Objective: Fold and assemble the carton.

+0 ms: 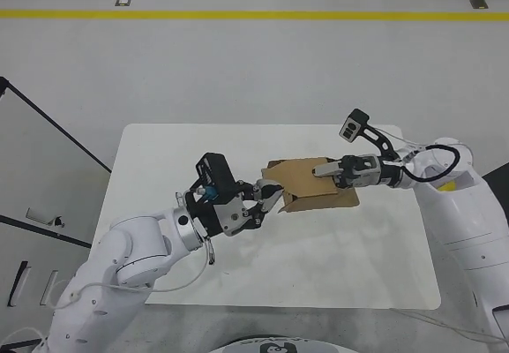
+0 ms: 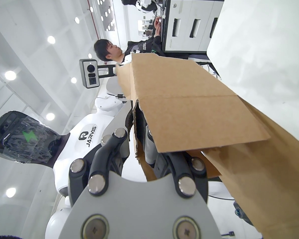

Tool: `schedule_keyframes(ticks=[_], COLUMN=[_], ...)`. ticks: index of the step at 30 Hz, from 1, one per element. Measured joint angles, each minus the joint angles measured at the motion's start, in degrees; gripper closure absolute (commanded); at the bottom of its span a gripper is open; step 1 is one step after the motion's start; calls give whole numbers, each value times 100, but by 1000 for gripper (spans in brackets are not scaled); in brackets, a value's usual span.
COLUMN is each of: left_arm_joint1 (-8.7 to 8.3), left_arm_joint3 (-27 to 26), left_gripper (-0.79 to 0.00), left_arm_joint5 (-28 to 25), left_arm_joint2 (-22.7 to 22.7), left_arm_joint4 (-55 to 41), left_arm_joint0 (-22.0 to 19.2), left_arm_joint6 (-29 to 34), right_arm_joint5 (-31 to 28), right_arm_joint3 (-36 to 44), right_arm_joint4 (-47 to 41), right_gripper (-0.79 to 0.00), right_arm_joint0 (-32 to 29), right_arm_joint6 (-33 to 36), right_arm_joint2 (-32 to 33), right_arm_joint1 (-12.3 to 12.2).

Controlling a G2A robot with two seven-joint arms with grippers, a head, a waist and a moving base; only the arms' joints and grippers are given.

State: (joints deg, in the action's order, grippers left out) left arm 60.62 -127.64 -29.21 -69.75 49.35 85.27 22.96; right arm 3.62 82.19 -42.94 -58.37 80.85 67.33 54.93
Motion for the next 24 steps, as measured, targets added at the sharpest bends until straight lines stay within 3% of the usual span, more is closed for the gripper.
schedule_keyframes(ticks=[11,24], left_arm_joint1=[-20,11], left_arm_joint3=[-137,-23], left_gripper=[0,0], left_arm_joint5=[-79,45], left_arm_joint2=[6,269], left_arm_joint4=[-42,-22], left_arm_joint0=[183,83], left_arm_joint6=[-20,-118], right_arm_joint5=[-100,-541], right_arm_joint3=[-90,171], right_arm_joint4=[-321,-583], right_gripper=[0,0], right_arm_joint0=[-95,-210], right_arm_joint6=[-582,-112], right_arm_joint2=[151,217], right_arm_joint1=[34,64])
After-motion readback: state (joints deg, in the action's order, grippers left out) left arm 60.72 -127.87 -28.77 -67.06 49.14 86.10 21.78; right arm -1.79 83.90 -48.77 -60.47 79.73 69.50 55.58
